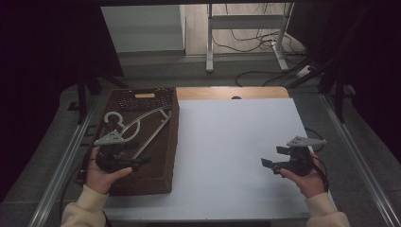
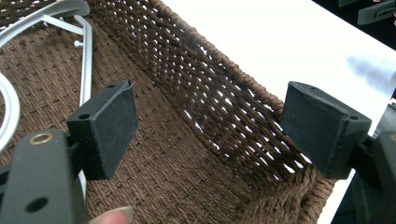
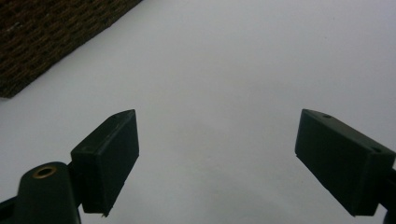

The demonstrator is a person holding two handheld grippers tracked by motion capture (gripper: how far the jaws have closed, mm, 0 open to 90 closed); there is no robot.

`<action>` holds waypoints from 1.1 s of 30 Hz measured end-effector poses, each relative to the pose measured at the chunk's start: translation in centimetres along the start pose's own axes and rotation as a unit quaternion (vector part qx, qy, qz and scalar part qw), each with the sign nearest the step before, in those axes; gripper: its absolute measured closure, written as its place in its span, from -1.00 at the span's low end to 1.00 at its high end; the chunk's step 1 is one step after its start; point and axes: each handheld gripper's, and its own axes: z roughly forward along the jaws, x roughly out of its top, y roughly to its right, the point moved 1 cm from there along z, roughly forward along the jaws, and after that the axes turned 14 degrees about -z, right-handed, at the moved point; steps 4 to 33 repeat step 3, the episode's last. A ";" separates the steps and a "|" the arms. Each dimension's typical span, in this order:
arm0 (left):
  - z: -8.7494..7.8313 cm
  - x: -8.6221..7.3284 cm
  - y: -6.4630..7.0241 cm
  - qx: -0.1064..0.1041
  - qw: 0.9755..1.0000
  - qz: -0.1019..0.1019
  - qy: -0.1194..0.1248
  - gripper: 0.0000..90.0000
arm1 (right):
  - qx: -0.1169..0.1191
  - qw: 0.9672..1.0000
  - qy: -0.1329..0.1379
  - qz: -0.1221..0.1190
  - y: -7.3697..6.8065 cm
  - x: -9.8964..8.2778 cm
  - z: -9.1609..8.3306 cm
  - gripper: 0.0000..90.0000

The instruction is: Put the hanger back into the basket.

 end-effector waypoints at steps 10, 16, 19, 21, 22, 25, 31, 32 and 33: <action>0.1 -0.1 -0.1 0.003 1.000 -0.002 -0.001 -0.58 | 0.000 1.000 0.003 -0.001 0.1 0.1 0.0 -0.70; 0.1 -0.1 -0.1 0.003 1.000 -0.002 -0.001 -0.58 | 0.000 1.000 0.003 -0.001 0.1 0.1 0.0 -0.70; 0.1 -0.1 -0.1 0.003 1.000 -0.002 -0.001 -0.58 | 0.000 1.000 0.003 -0.001 0.1 0.1 0.0 -0.70; 0.1 -0.1 -0.1 0.003 1.000 -0.002 -0.001 -0.58 | 0.000 1.000 0.003 -0.001 0.1 0.1 0.0 -0.70; 0.1 -0.1 -0.1 0.003 1.000 -0.002 -0.001 -0.58 | 0.000 1.000 0.003 -0.001 0.1 0.1 0.0 -0.70; 0.1 -0.1 -0.1 0.003 1.000 -0.002 -0.001 -0.58 | 0.000 1.000 0.003 -0.001 0.1 0.1 0.0 -0.70; 0.1 -0.1 -0.1 0.003 1.000 -0.002 -0.001 -0.58 | 0.000 1.000 0.003 -0.001 0.1 0.1 0.0 -0.70; 0.1 -0.1 -0.1 0.003 1.000 -0.002 -0.001 -0.58 | 0.000 1.000 0.003 -0.001 0.1 0.1 0.0 -0.70; 0.1 -0.1 -0.1 0.003 1.000 -0.002 -0.001 -0.58 | 0.000 1.000 0.003 -0.001 0.1 0.1 0.0 -0.70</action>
